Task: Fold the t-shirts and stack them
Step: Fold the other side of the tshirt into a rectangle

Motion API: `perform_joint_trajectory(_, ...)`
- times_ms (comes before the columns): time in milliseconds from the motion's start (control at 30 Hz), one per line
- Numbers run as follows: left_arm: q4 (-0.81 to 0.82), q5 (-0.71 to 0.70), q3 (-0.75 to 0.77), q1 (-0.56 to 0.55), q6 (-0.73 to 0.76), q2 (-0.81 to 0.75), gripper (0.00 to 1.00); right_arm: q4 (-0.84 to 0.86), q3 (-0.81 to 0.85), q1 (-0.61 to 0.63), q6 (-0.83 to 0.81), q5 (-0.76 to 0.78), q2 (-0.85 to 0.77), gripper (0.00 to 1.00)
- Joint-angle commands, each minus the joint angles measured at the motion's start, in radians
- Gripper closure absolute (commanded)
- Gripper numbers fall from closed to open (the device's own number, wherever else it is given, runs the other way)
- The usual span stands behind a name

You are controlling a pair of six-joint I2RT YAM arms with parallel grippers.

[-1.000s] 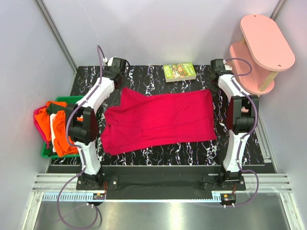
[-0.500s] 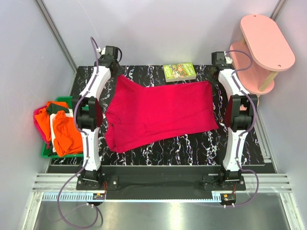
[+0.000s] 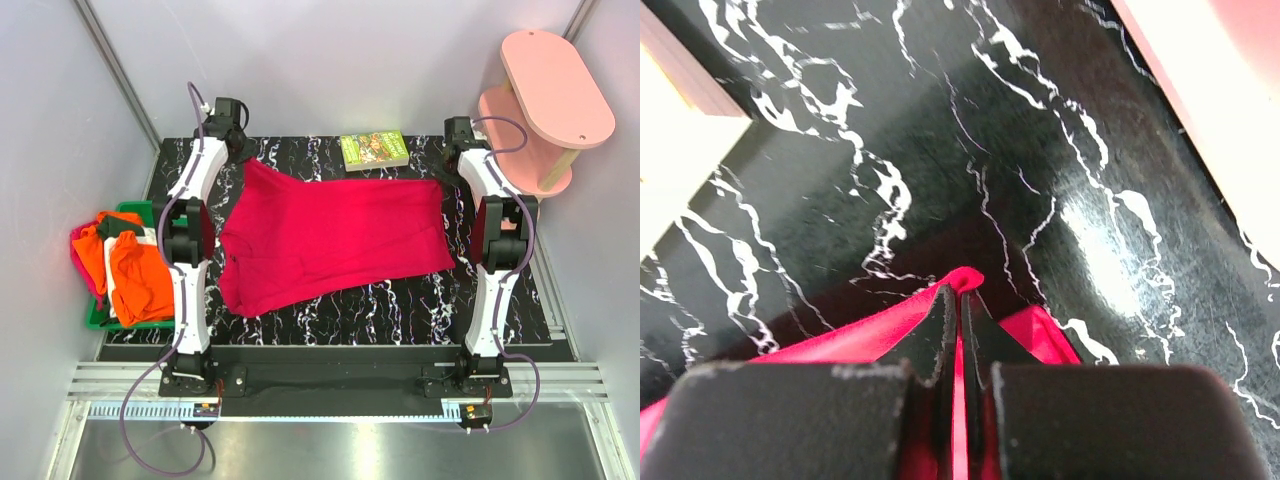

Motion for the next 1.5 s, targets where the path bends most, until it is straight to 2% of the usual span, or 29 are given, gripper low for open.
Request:
perform_joint_trajectory(0, 0.031, 0.027, 0.042, -0.012, 0.032, -0.036, 1.00, 0.031, -0.007, -0.004, 0.003, -0.024, -0.014, 1.00)
perform_joint_trajectory(300, 0.029, 0.002, -0.028, -0.047, 0.022, -0.183, 1.00, 0.029, 0.055, -0.002, 0.010, -0.077, -0.062, 1.00)
perform_joint_trajectory(633, 0.028, -0.053, -0.073, -0.030, 0.051, -0.290, 1.00, 0.034, 0.066, -0.002, 0.006, -0.102, -0.063, 1.00)
perform_joint_trajectory(1033, 0.029, -0.059, -0.114, -0.027, 0.057, -0.329, 1.00, 0.037, 0.095, -0.004, -0.007, -0.109, -0.046, 1.00)
perform_joint_trajectory(1467, 0.029, -0.073, -0.129, -0.018, 0.060, -0.263, 1.00, 0.034, 0.177, -0.013, -0.028, -0.094, 0.021, 1.00)
